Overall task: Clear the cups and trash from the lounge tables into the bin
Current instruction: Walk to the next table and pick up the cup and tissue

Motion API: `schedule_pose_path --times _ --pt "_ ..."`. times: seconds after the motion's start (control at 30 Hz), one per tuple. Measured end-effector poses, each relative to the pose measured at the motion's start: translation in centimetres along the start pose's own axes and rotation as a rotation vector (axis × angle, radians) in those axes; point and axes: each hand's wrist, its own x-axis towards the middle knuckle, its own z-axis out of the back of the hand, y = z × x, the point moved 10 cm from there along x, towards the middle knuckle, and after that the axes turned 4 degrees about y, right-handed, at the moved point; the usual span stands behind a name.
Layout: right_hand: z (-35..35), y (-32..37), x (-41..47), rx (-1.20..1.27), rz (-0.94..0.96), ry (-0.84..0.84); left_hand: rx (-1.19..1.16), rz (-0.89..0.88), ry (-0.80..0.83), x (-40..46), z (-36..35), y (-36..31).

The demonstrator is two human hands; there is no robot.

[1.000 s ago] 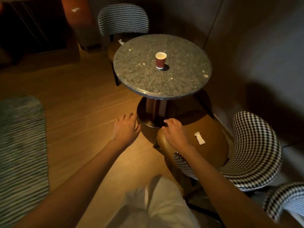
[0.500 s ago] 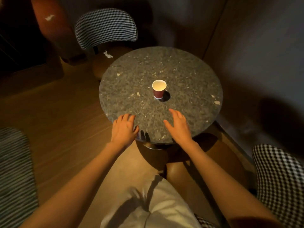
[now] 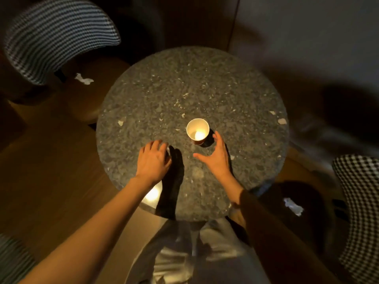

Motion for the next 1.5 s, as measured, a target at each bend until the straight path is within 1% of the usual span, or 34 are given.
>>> schedule_pose_path --times 0.1,0.3,0.47,0.53,0.63,0.73,0.8,1.0,1.07,1.13,1.17,1.27,1.33,1.4,1.5 --pt "-1.4 -0.2 0.8 0.06 -0.035 -0.111 0.018 -0.07 0.051 2.7 0.1 1.3" --pt "-1.2 0.7 1.9 0.119 -0.092 -0.4 0.054 -0.162 0.129 5.7 -0.5 2.4" --pt "0.5 2.6 1.6 0.108 -0.068 -0.591 0.108 -0.245 0.148 7.3 -0.4 1.7" --pt "2.2 2.6 0.7 0.125 -0.078 -0.639 0.106 -0.289 0.138 8.1 -0.2 0.2" --pt "5.8 1.8 -1.6 0.162 -0.068 -0.714 0.109 -0.381 0.107 9.0 0.3 -3.9" --pt "10.0 0.2 -5.4 0.074 -0.052 -0.83 0.1 -0.468 0.078 8.7 0.6 -9.3" --pt "12.5 -2.3 -8.1 0.081 -0.091 -0.876 0.096 -0.529 0.076 7.6 0.4 -13.4" --pt "19.4 -12.0 -16.1 0.248 -0.177 -0.945 0.07 -0.777 0.063 2.2 -2.6 -27.5" --pt "21.7 -16.5 -18.4 0.328 -0.268 -0.958 0.071 -0.849 0.049 0.6 -4.2 -32.4" --pt "24.5 -20.0 -20.4 0.295 -0.347 -0.969 0.061 -0.882 0.066 -0.5 -6.4 -37.0" --pt "26.1 -21.2 -21.3 0.224 -0.36 -0.981 0.055 -0.898 0.079 -0.9 -7.8 -39.2" --pt "29.4 -25.3 -23.1 0.0 -0.406 -0.999 0.078 -0.929 0.149 -1.4 -13.0 -45.3" --pt "30.1 -29.1 -23.8 -0.045 -0.479 -0.987 0.114 -0.912 0.226 -1.3 -17.5 -48.2" --pt "29.8 -33.1 -24.2 0.045 -0.53 -0.979 0.131 -0.859 0.299 -1.0 -22.4 -50.0" --pt "28.7 -38.8 -23.6 0.214 -0.51 -0.973 0.096 -0.798 0.383 -0.4 -29.5 -51.2"
